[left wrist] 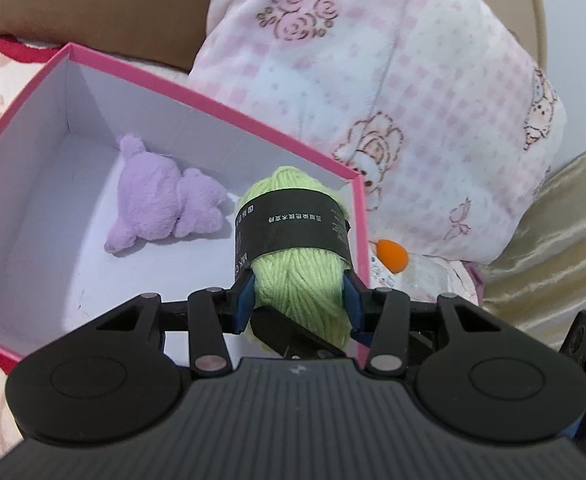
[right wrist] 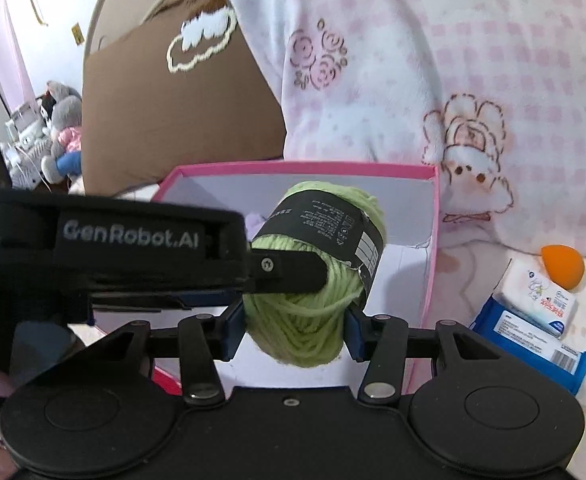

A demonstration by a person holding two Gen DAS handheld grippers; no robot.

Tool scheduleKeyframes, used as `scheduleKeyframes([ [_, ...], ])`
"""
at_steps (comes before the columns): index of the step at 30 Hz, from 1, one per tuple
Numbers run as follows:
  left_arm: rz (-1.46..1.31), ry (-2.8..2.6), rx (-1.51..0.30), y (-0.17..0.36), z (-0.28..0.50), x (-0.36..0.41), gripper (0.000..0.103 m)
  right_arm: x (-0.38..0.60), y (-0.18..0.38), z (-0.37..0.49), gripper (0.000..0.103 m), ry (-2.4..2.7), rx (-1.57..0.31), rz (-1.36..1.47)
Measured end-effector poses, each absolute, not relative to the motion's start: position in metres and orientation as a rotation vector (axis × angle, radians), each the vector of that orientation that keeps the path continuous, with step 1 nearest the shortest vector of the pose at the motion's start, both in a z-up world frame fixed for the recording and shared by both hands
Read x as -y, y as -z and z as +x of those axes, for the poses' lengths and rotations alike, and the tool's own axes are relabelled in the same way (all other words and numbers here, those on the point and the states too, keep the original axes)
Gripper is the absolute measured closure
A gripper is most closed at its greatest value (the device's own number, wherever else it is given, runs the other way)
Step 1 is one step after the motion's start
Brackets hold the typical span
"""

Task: Organize objects
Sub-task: 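Lower the yarn ball into the pink box beside the plush toy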

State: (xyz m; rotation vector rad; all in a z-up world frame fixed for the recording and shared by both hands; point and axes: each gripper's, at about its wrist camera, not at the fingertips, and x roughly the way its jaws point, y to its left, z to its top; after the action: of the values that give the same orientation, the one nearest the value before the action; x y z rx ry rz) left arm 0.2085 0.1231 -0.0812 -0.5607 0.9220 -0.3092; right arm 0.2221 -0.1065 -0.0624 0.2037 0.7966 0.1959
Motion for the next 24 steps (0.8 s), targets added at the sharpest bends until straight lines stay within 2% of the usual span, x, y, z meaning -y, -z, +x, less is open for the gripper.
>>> scheduleKeyframes([
  [24, -0.622, 0.298, -0.963, 0.117, 0.230, -0.125, 0.059, 0.087, 0.096, 0.231, 0.048, -0.151, -0.785, -0.044],
])
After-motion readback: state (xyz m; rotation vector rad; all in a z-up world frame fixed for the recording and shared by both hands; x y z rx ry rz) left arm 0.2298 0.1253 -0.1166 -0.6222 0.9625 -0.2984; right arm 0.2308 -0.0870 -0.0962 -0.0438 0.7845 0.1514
